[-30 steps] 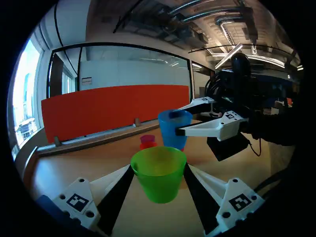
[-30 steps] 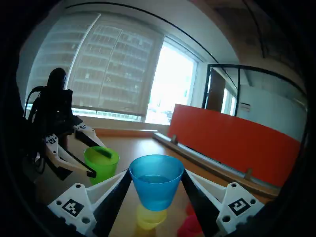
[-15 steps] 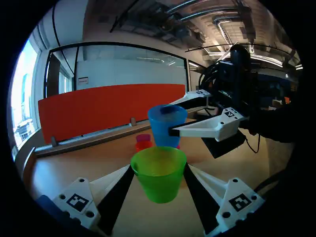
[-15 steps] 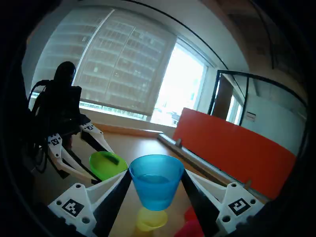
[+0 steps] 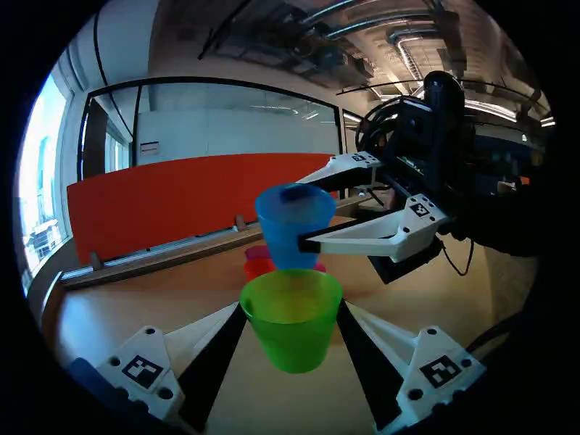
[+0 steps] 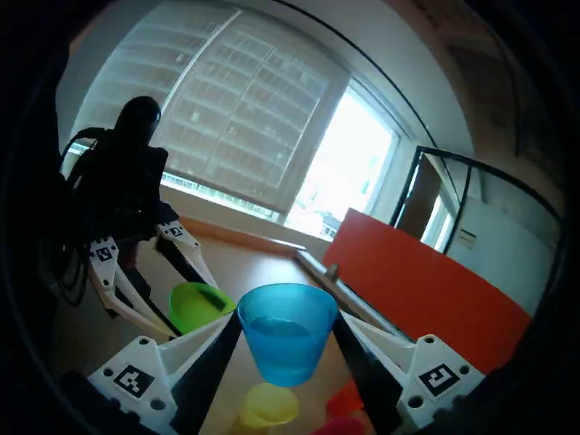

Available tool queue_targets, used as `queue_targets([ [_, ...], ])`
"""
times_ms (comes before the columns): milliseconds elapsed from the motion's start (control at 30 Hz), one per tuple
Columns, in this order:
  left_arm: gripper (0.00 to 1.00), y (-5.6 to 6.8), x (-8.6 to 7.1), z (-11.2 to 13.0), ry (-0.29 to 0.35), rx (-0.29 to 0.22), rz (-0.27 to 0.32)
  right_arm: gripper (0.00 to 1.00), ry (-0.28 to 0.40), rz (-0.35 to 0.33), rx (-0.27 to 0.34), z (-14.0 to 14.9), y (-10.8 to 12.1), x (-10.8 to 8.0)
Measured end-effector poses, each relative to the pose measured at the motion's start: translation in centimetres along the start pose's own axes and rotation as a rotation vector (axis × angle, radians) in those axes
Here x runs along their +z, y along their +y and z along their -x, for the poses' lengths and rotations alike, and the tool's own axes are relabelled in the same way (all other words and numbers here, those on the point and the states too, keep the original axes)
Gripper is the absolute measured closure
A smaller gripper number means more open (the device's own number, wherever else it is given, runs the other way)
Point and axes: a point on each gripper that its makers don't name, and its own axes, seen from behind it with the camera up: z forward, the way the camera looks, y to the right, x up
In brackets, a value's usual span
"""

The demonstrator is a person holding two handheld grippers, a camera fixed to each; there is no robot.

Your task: Pour water

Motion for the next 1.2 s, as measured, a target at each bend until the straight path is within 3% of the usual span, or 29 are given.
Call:
queue_targets([
  [1200,0.13,1.1,0.4,0.0,0.000,0.008,0.024,0.09,-0.050,-0.064,-0.263,-1.0,0.5,0.1],
])
